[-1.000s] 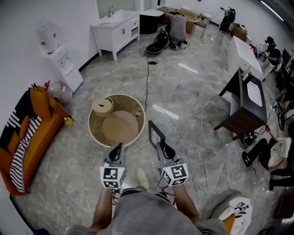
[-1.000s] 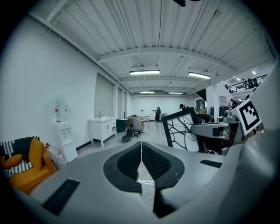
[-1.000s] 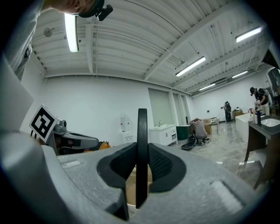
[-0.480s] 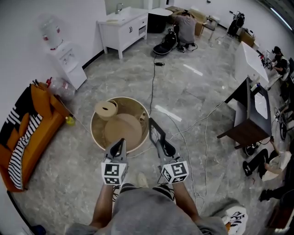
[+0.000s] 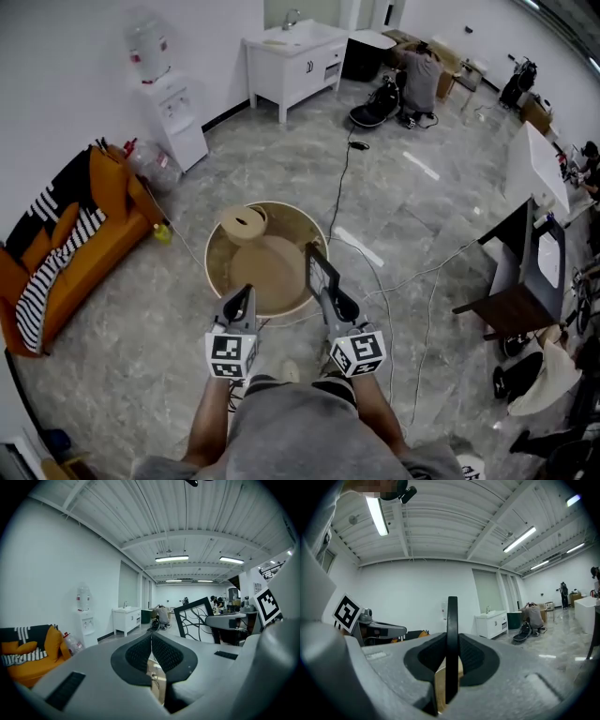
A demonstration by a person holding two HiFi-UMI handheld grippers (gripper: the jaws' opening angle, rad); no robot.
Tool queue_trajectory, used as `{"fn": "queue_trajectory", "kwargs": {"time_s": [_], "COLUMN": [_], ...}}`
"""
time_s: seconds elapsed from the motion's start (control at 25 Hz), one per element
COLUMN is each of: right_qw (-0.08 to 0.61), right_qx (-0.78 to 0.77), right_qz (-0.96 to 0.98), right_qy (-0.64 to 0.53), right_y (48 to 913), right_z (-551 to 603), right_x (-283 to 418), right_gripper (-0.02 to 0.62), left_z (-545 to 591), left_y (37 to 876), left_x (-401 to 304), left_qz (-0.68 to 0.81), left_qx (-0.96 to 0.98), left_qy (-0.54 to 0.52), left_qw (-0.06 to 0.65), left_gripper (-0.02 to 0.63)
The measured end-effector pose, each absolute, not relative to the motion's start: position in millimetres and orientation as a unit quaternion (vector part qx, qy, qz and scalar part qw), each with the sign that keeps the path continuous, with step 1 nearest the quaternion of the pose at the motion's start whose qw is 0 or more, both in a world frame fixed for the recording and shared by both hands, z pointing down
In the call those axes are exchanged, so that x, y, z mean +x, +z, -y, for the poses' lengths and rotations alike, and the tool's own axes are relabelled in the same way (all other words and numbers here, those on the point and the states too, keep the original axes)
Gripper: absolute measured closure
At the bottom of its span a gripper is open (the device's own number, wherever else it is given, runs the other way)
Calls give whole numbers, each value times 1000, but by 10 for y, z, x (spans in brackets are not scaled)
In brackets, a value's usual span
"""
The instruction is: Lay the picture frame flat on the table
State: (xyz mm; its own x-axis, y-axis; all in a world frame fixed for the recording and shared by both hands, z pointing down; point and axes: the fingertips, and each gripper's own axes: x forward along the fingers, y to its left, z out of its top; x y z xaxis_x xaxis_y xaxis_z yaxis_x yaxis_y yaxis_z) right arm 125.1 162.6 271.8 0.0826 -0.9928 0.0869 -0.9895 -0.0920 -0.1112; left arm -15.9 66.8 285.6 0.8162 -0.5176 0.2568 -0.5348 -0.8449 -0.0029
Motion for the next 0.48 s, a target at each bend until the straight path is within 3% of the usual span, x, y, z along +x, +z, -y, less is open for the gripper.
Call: {"fn": "queue_trajectory", "kwargs": {"time_s": [0.48], "right_qw": [0], "right_qx": [-666], "right_qz": [-742], "right_qy": [-81], "right_y": [2782], "right_z": [-848], "right_x": [1080], "right_gripper": [528], "left_z": [-160], "left_y": [2889], "left_x": [-540], "left_qz": [373], "left_qx": [920], "left_qy": [114], "left_qw": [48], "left_gripper": [584]}}
